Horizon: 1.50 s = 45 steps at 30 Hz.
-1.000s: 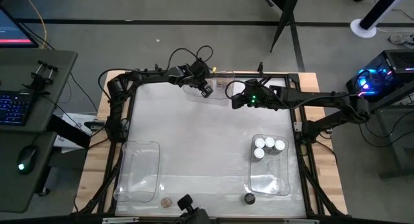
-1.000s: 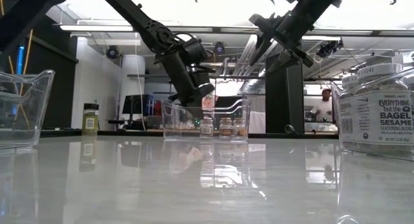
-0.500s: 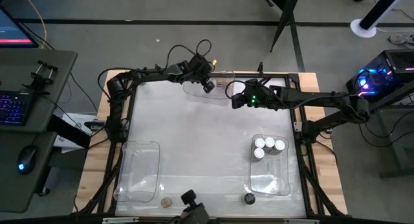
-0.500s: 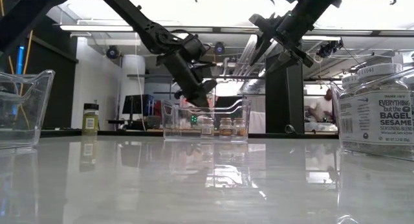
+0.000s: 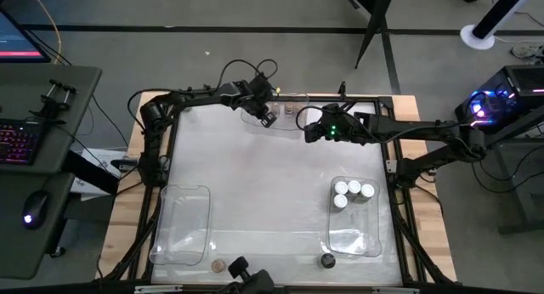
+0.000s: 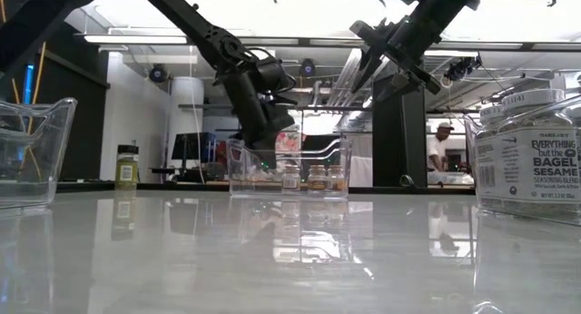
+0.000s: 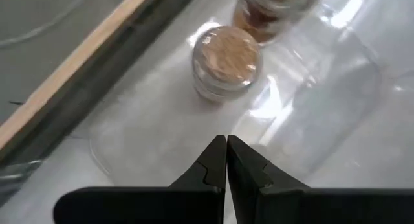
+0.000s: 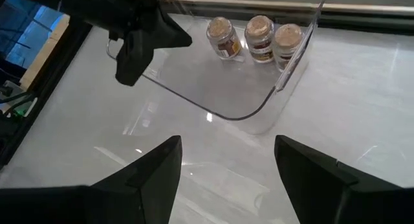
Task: Sort spices by type
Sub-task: Put the brown seasoning bottle into the top transparent bin
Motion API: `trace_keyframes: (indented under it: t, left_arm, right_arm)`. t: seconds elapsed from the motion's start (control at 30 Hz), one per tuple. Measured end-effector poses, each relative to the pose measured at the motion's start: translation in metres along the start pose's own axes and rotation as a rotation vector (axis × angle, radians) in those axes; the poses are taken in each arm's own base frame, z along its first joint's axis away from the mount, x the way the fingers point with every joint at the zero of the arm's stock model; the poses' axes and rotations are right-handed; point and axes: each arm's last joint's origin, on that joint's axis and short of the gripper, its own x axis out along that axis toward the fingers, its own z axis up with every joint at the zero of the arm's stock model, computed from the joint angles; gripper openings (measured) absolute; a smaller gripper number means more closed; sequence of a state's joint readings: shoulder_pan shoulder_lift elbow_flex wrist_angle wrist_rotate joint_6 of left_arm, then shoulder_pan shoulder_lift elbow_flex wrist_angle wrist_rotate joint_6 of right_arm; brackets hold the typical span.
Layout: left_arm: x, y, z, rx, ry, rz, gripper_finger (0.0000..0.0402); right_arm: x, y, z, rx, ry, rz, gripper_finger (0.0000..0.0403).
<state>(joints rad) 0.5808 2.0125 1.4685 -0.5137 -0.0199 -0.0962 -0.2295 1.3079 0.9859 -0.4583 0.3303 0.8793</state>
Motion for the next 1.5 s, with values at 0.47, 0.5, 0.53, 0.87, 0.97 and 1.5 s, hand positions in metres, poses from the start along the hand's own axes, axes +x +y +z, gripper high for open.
trace_keyframes:
  t: [0.47,0.5,0.53,0.87,0.97,1.5]
  left_arm:
    - [0.019,-0.004,0.009,-0.031,-0.128,-0.054,0.0]
    - [0.019,-0.004,0.01,-0.03,-0.142,-0.058,0.0]
    - [0.019,-0.004,0.011,-0.03,-0.15,-0.061,0.0]
    - [-0.004,-0.003,0.02,0.044,-0.178,-0.082,0.0]
    - [-0.013,0.002,0.022,0.061,-0.19,-0.07,0.0]
    - [-0.022,0.019,-0.008,0.108,0.141,-0.025,0.0]
  right_arm:
    - [0.0,-0.001,0.0,0.002,0.002,-0.008,0.0243]
    - [0.0,-0.001,0.0,0.003,0.002,-0.008,0.0243]
    - [0.0,-0.001,0.0,0.003,0.003,-0.009,0.0243]
    - [0.0,-0.001,0.0,0.001,0.002,-0.008,0.0243]
    - [0.0,0.0,0.0,0.005,-0.005,-0.004,0.0243]
    - [0.009,-0.018,0.029,0.088,-0.074,-0.003,0.0243]
